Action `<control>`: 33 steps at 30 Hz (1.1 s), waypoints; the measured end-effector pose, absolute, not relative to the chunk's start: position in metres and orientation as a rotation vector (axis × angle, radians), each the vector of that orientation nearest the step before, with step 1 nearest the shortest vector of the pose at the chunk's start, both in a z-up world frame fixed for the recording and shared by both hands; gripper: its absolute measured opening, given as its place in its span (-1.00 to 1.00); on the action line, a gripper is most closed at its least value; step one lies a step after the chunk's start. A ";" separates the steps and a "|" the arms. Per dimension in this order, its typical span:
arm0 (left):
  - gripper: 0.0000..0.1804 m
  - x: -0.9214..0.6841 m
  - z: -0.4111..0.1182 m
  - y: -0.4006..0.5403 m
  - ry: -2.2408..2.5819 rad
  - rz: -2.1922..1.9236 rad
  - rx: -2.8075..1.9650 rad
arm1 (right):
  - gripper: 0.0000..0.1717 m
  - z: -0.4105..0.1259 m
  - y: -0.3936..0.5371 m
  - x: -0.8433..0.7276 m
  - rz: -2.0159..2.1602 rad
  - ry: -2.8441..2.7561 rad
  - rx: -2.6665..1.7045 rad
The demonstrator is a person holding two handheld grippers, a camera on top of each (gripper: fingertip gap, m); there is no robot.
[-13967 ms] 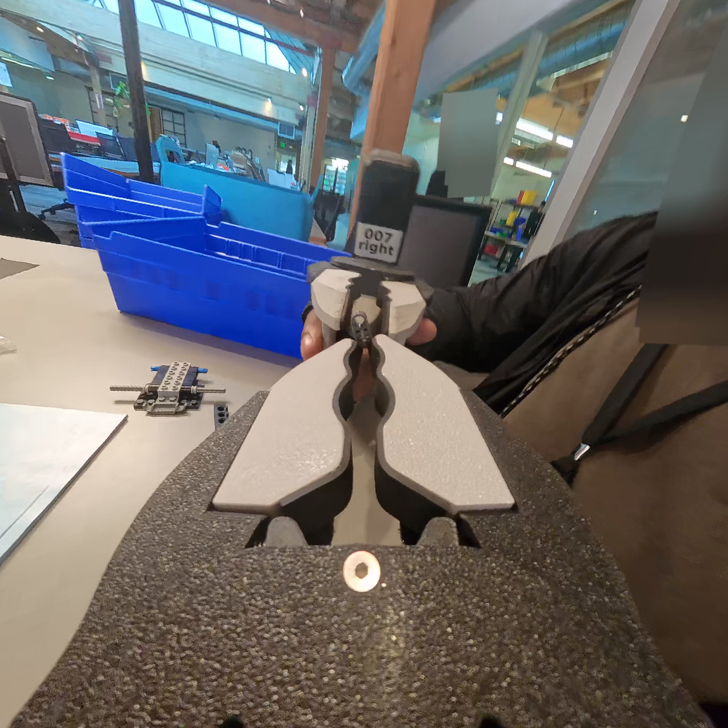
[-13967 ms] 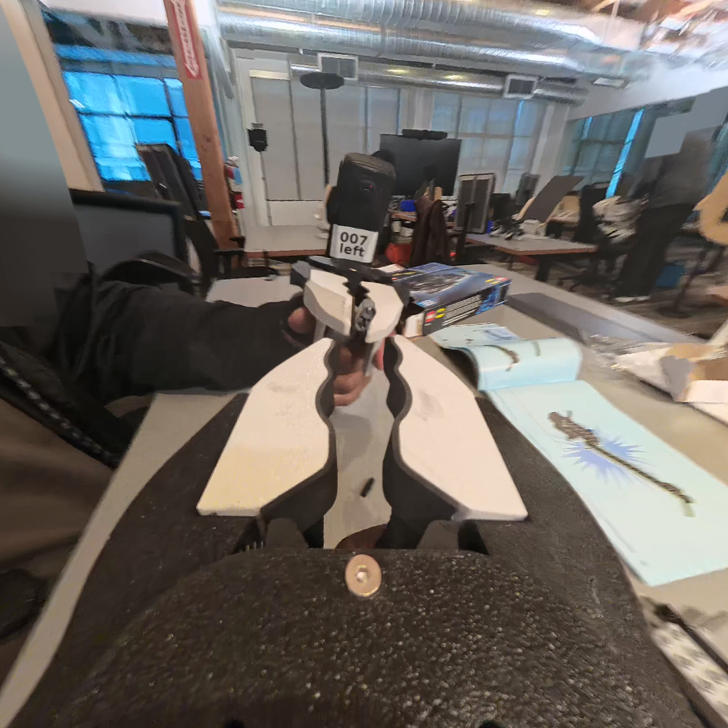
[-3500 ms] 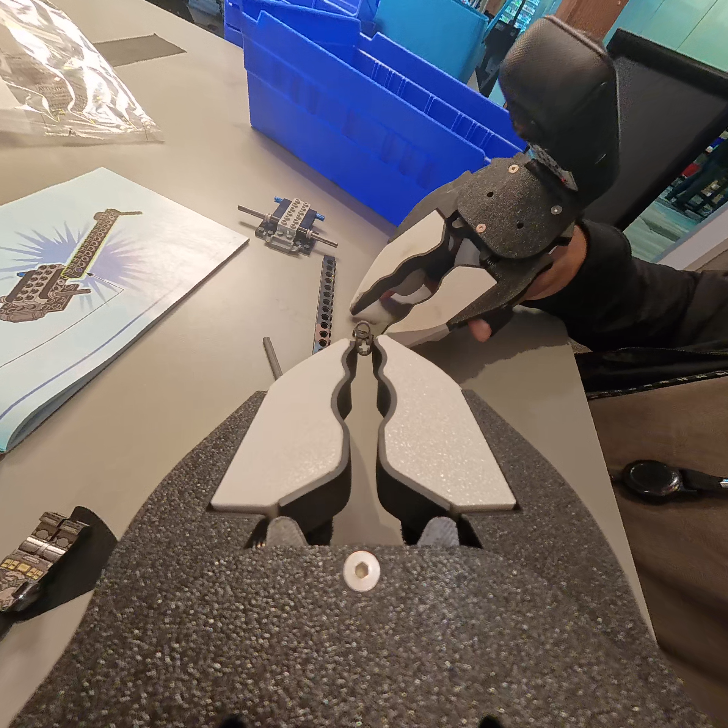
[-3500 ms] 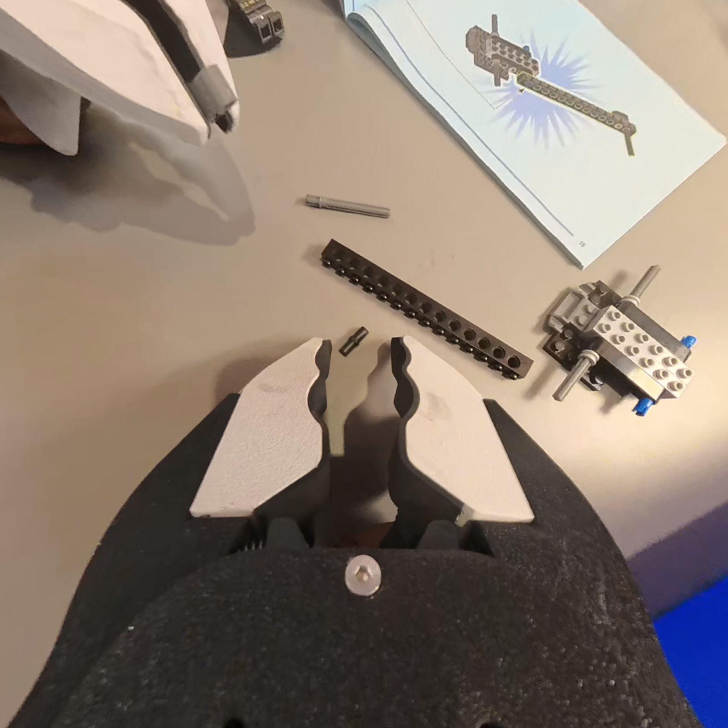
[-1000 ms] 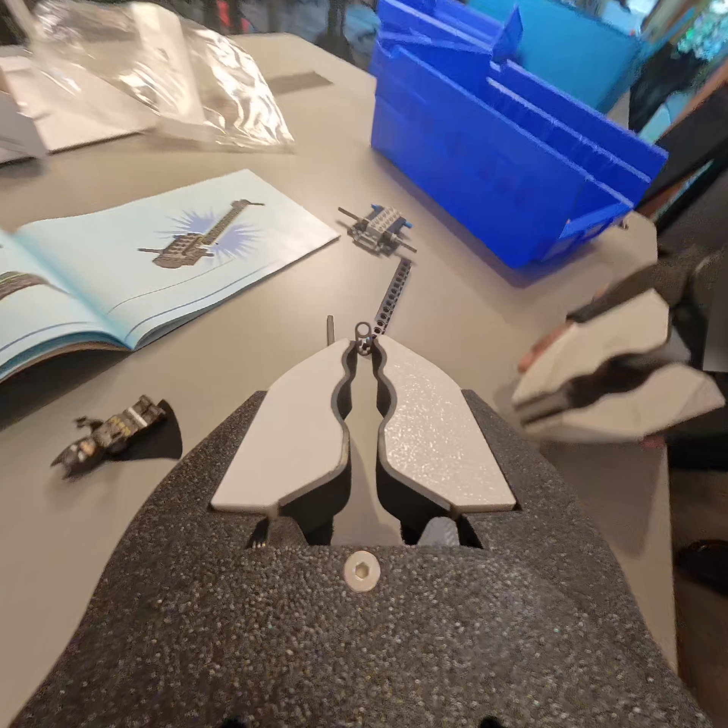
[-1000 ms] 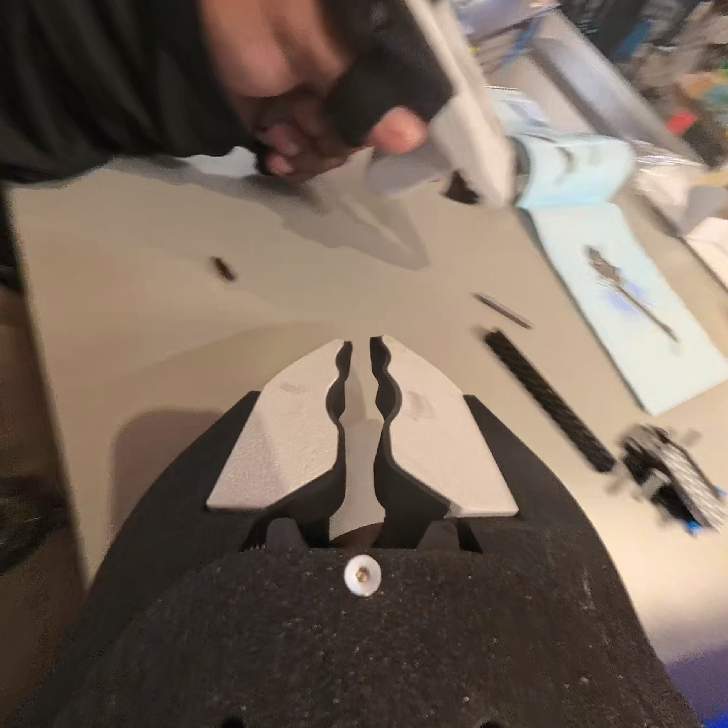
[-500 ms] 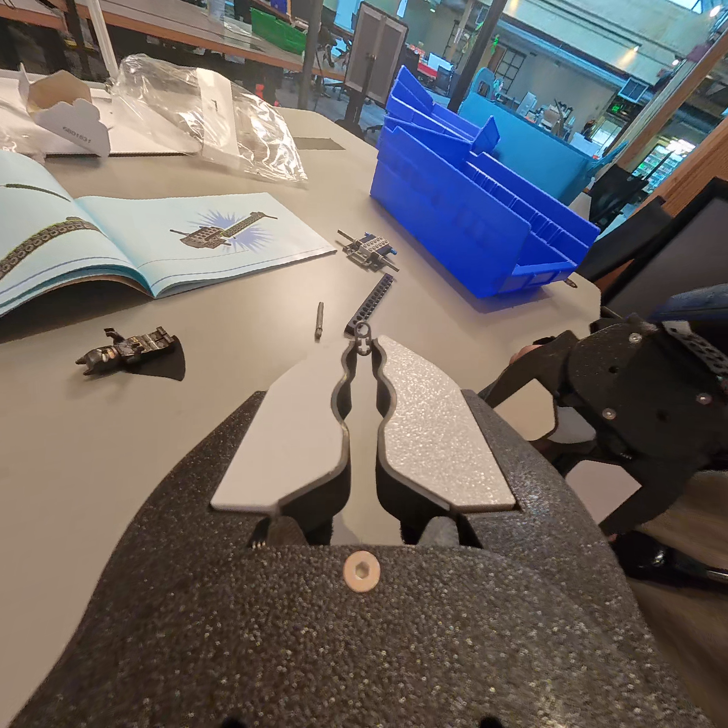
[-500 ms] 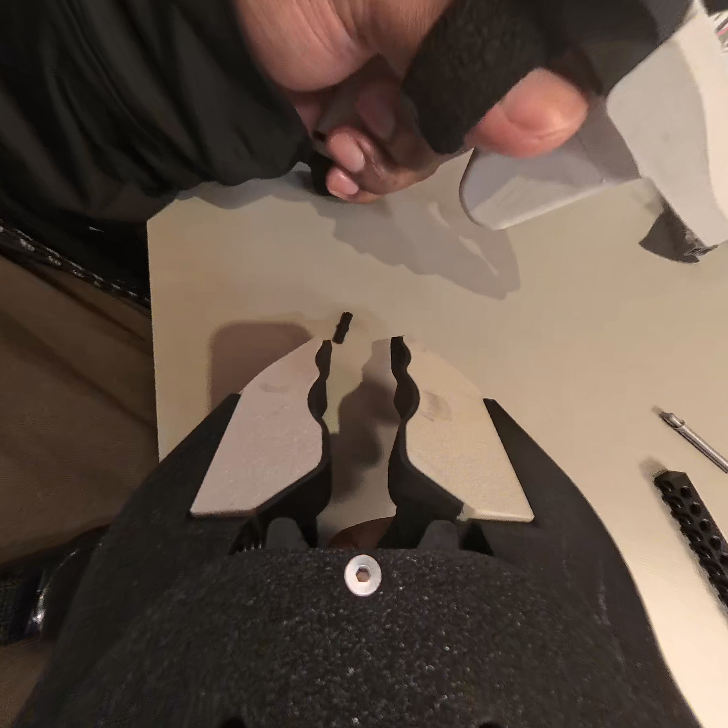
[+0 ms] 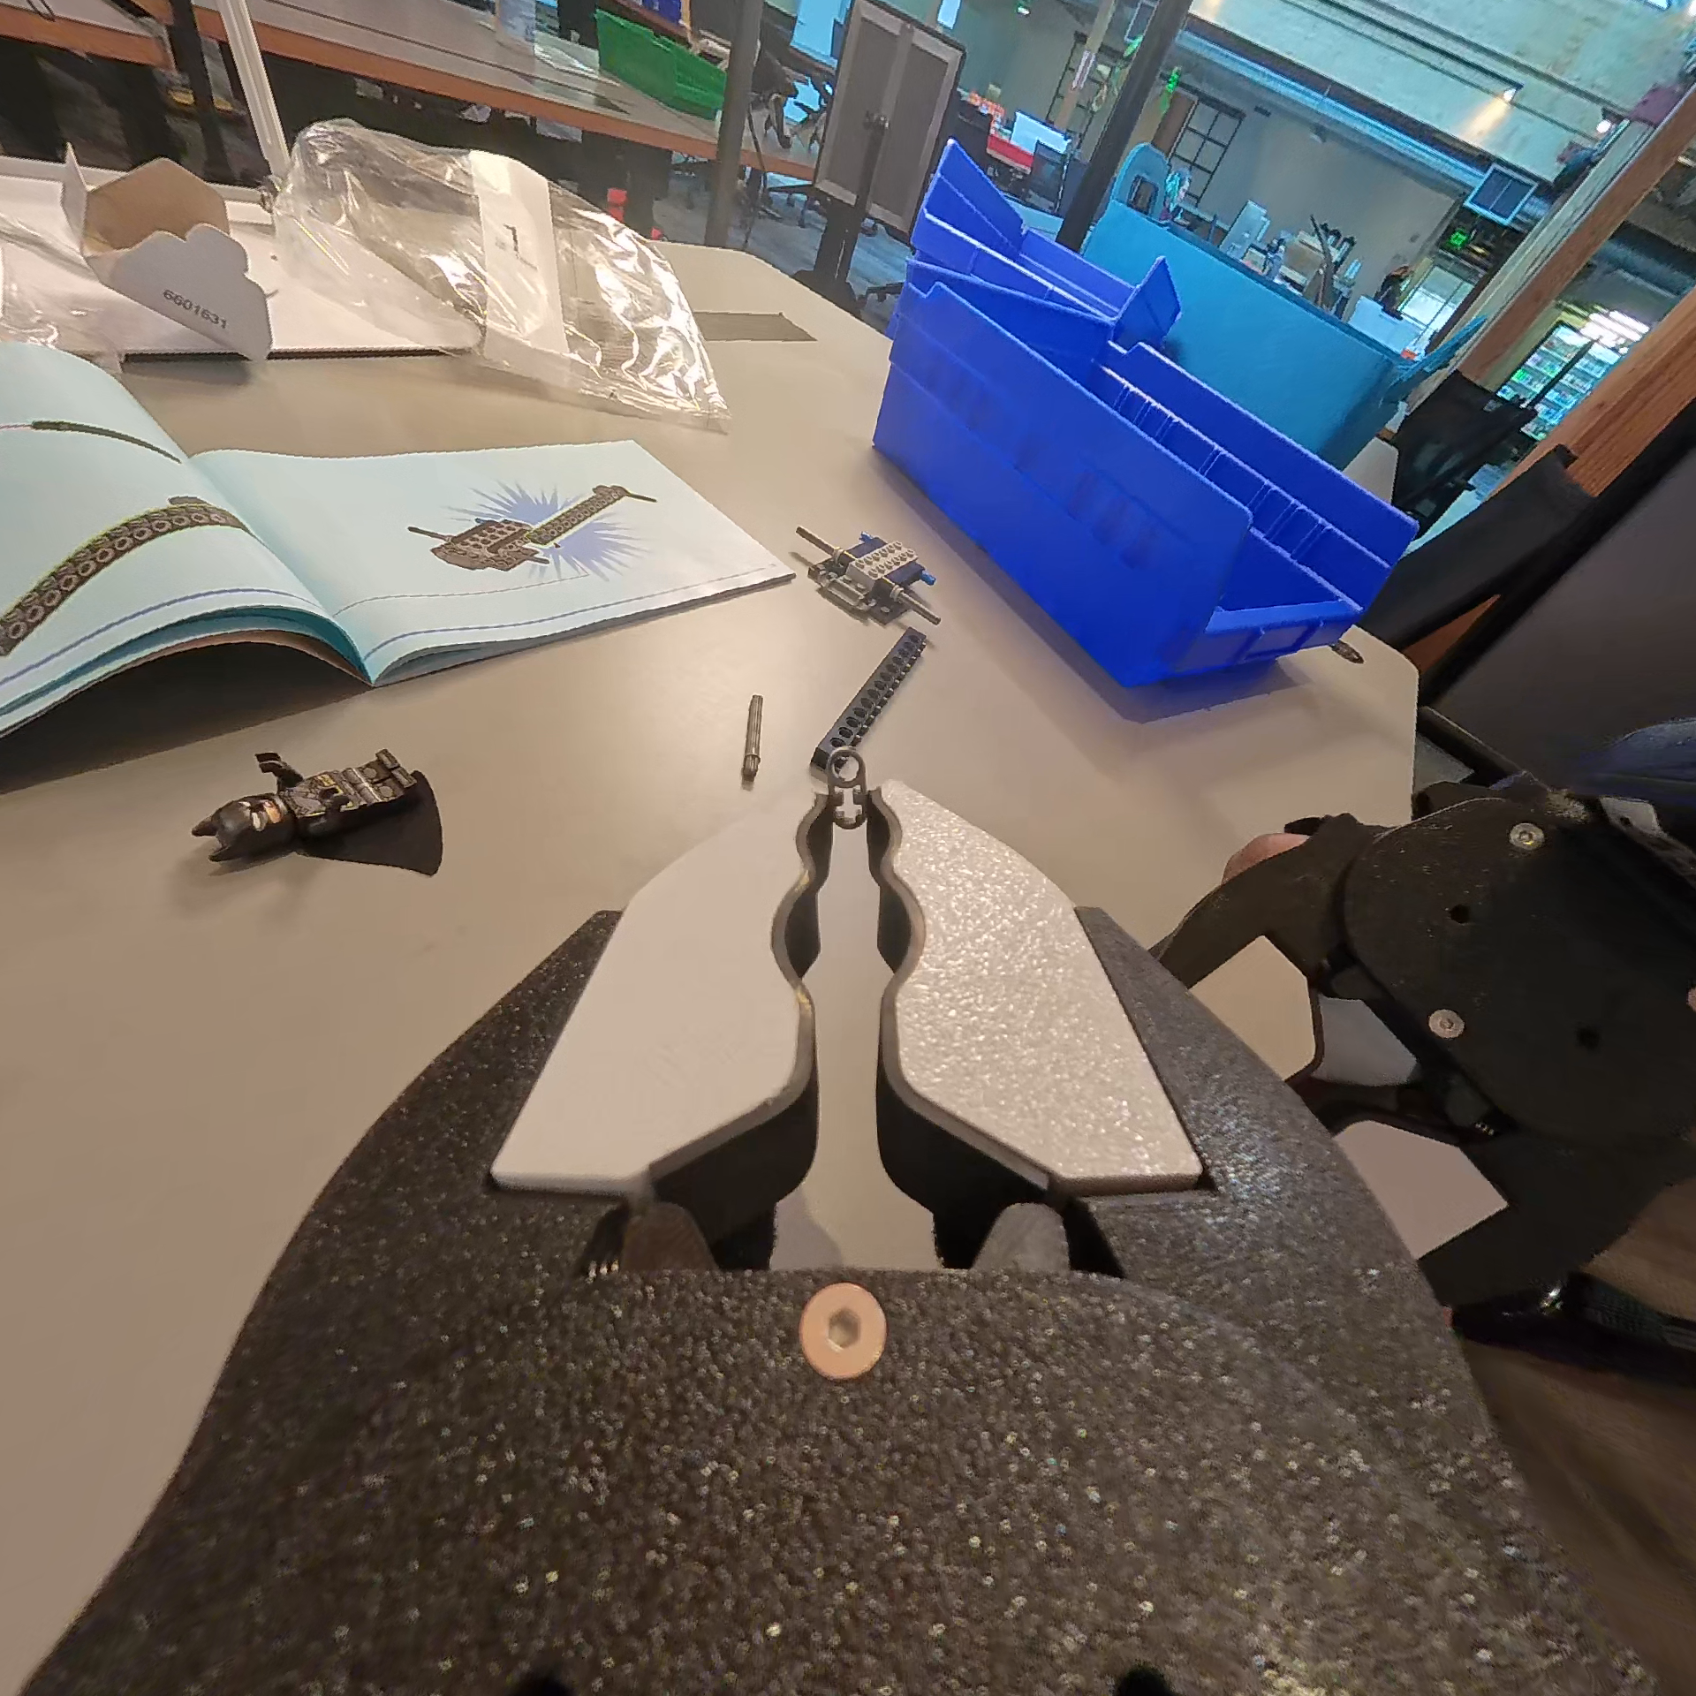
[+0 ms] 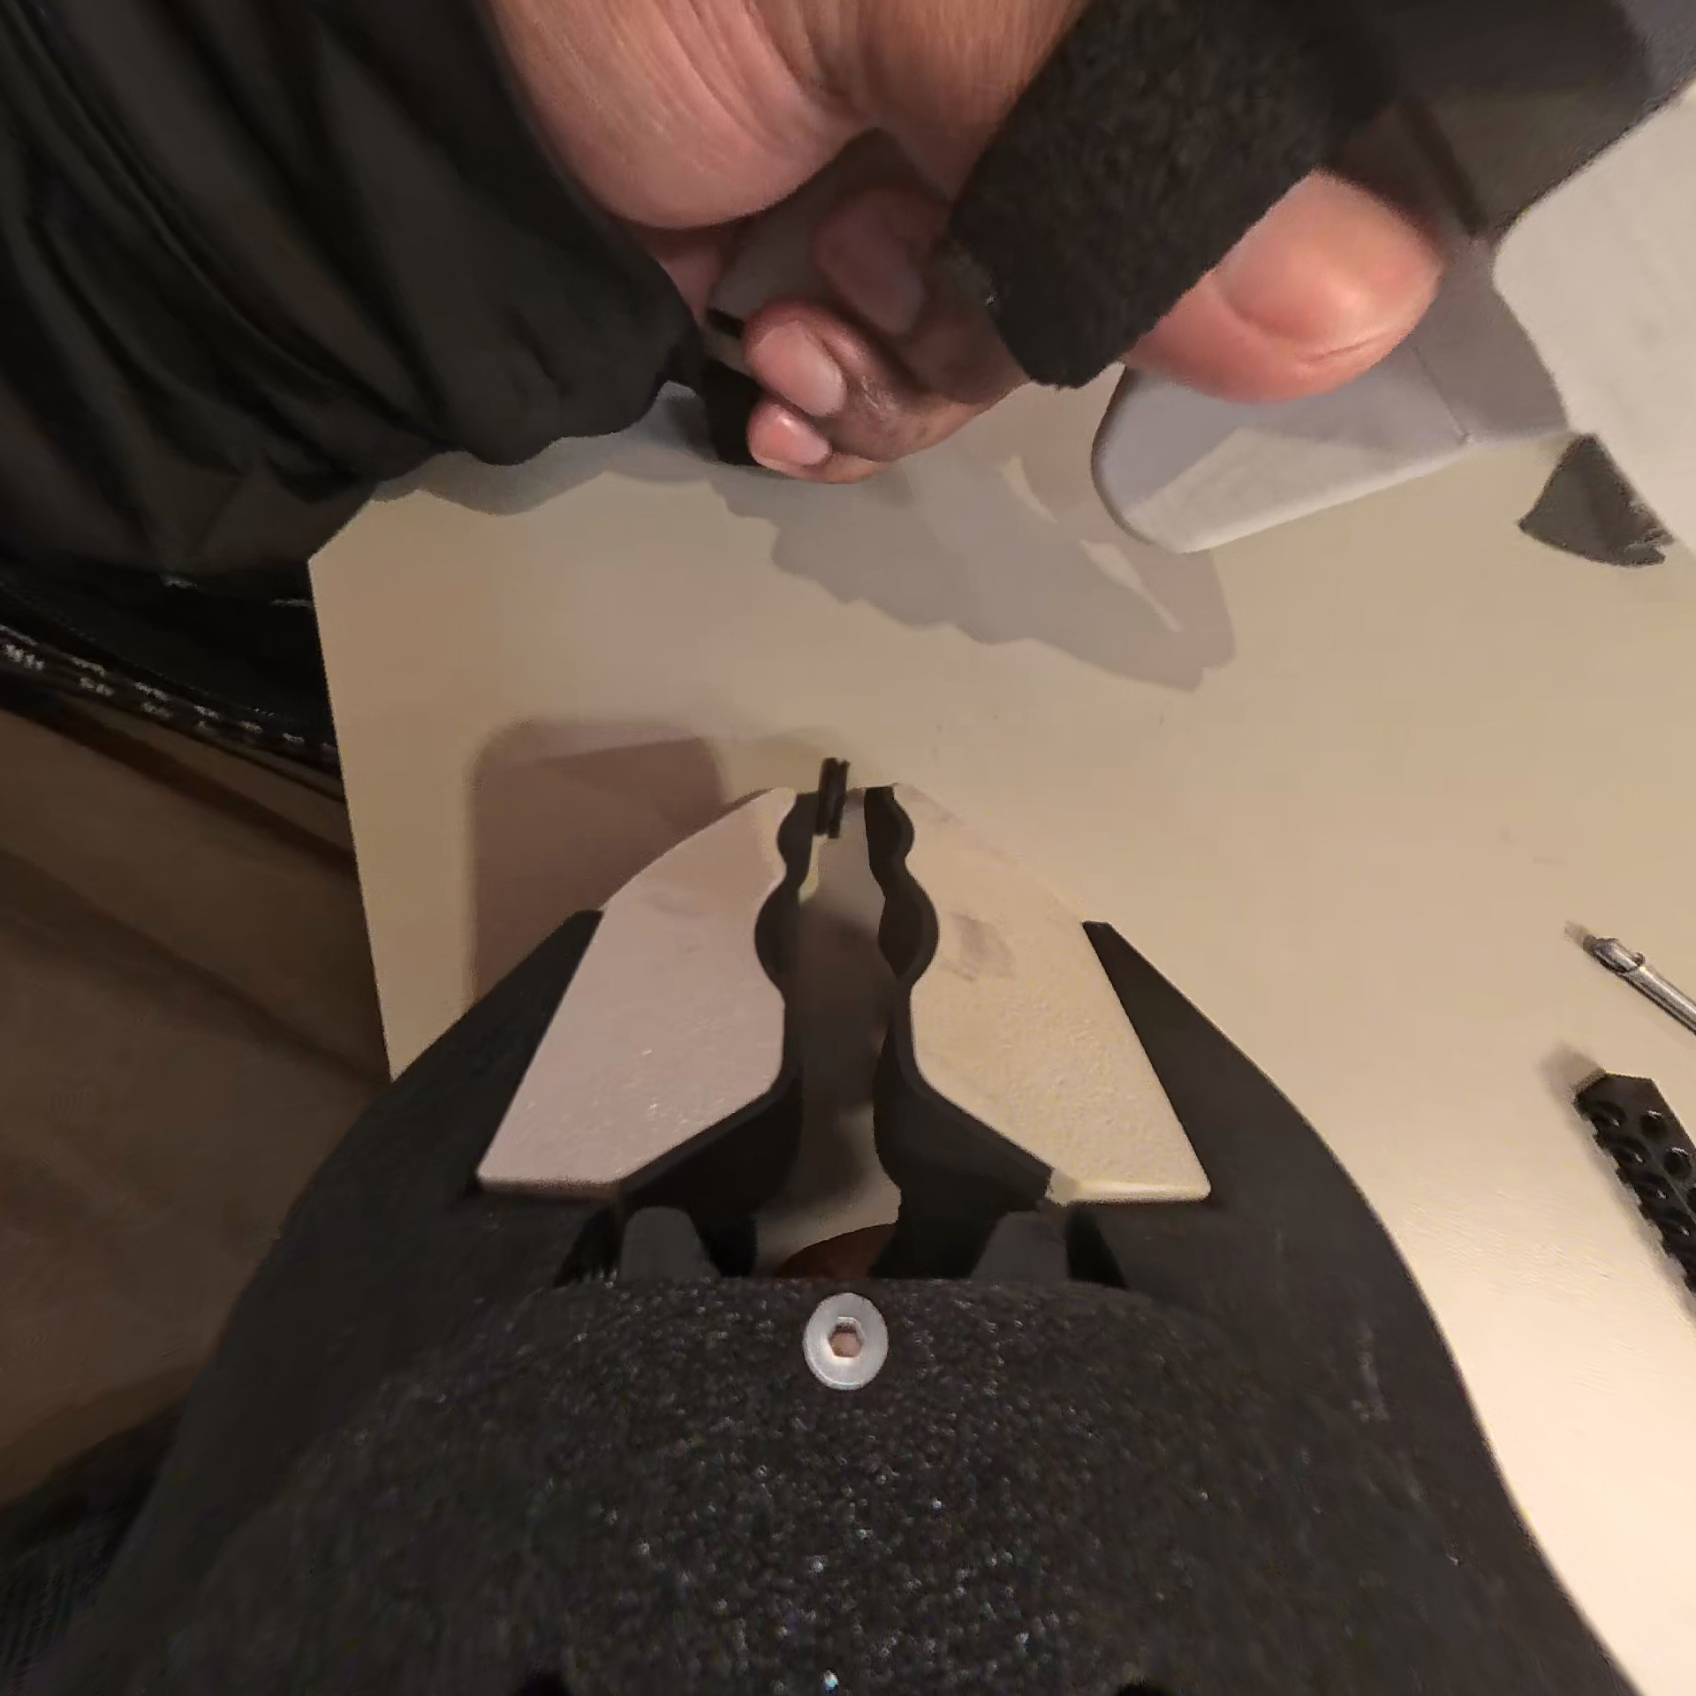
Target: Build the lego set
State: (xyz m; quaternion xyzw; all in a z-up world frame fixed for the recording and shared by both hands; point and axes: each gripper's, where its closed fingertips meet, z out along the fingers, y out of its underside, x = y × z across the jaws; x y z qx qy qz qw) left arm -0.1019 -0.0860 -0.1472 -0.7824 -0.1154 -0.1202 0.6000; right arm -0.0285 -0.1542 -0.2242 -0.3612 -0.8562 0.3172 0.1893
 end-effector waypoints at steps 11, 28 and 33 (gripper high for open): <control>-0.92 -0.092 -0.148 -0.084 -0.220 -0.325 -1.823 | -0.96 -0.222 -0.149 -0.030 0.875 -2.383 -0.979; -0.93 -0.030 -0.119 -0.084 -0.074 -1.032 -1.569 | -0.96 -0.131 -0.078 -0.025 1.155 -1.641 -0.892; -0.92 -0.019 -0.125 -0.082 -0.001 -0.989 -1.631 | -0.96 -0.127 -0.078 -0.021 1.139 -1.617 -0.850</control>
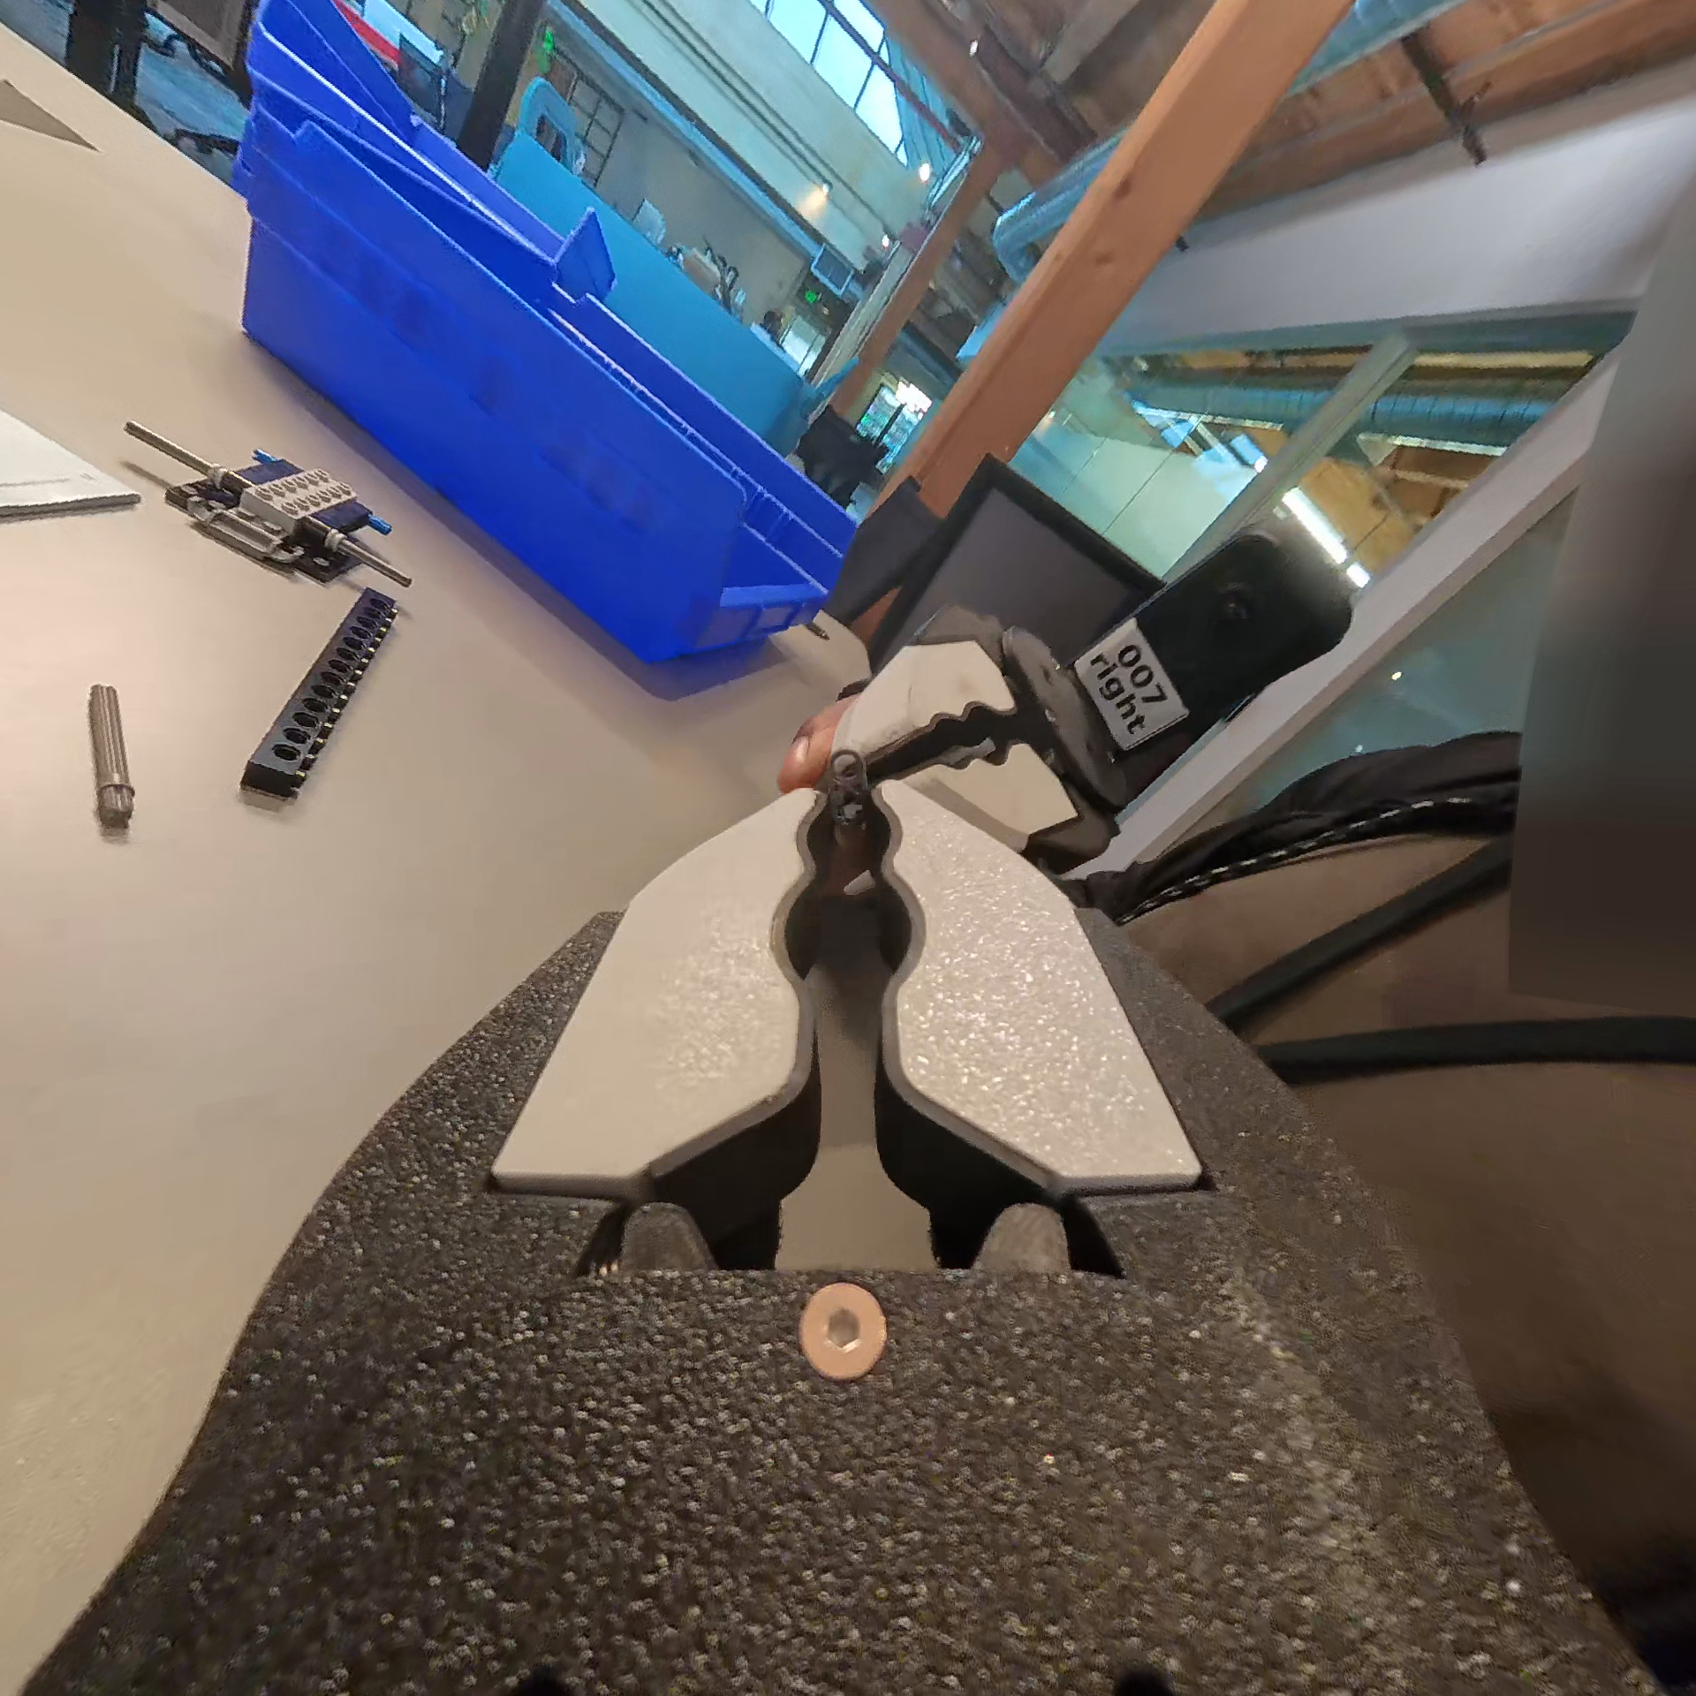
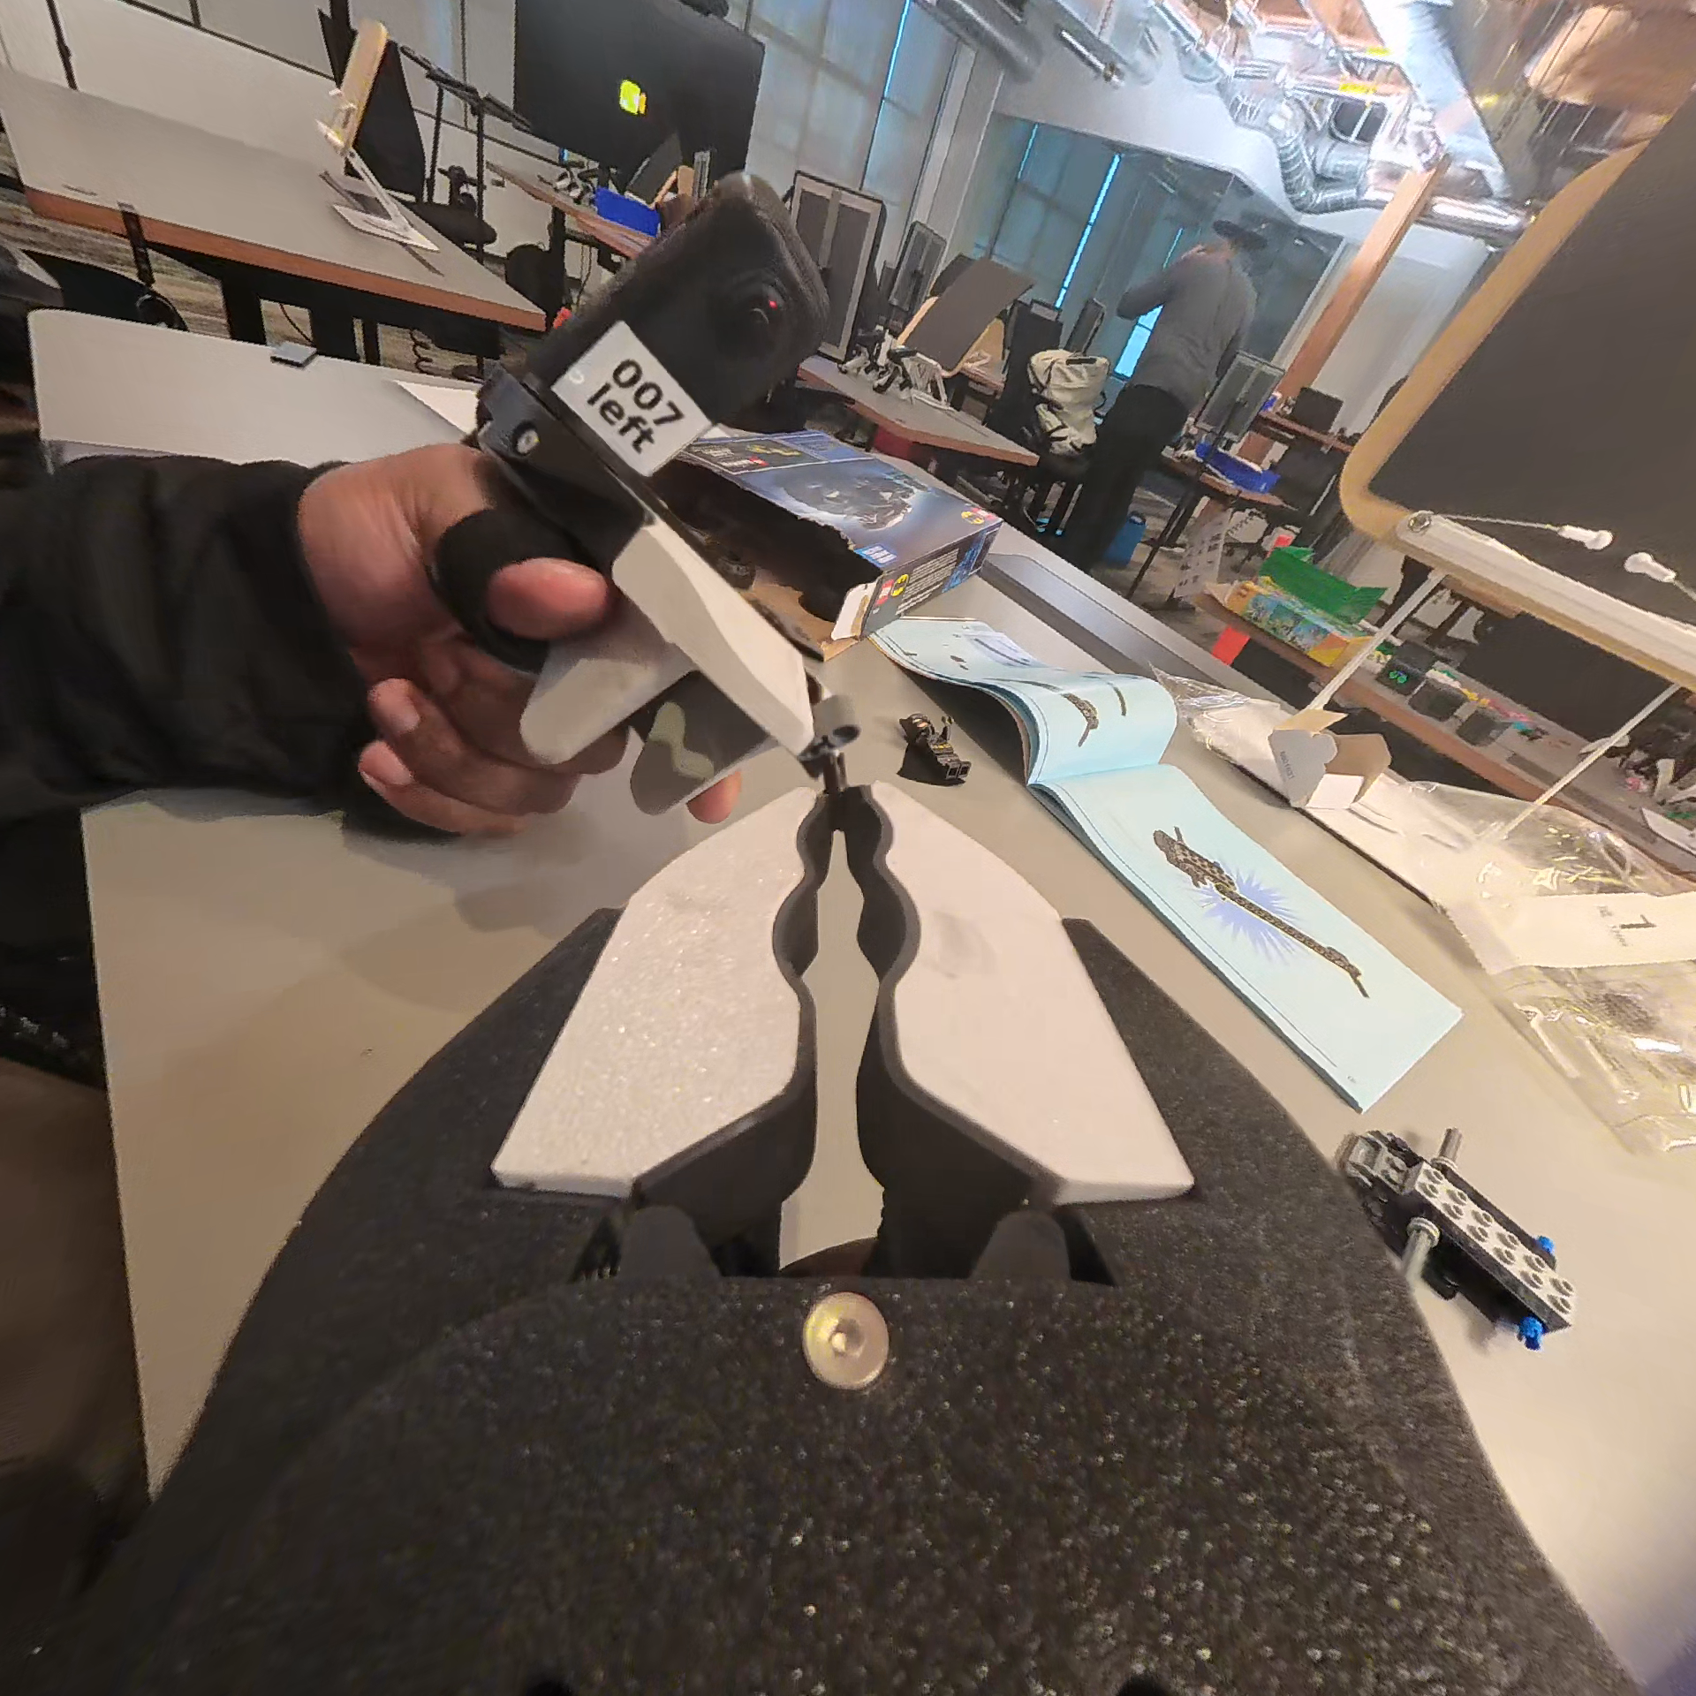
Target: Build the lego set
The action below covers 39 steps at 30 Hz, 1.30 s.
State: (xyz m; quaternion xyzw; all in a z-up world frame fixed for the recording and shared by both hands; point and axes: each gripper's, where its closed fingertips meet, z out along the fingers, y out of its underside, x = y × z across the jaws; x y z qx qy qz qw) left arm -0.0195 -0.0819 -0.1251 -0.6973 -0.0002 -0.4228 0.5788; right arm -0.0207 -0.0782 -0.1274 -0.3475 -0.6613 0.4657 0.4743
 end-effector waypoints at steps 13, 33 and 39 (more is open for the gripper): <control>-0.92 -0.015 -0.136 -0.086 0.126 -0.806 -1.749 | -0.97 -0.135 -0.081 -0.022 1.053 -1.658 -0.809; -0.92 -0.060 -0.161 -0.080 -0.072 -0.453 -1.927 | -0.98 -0.168 -0.027 -0.011 0.941 -1.850 -1.024; -0.92 -0.107 -0.164 -0.106 -0.279 -0.296 -1.918 | -0.83 -0.178 -0.035 -0.032 0.963 -1.988 -1.047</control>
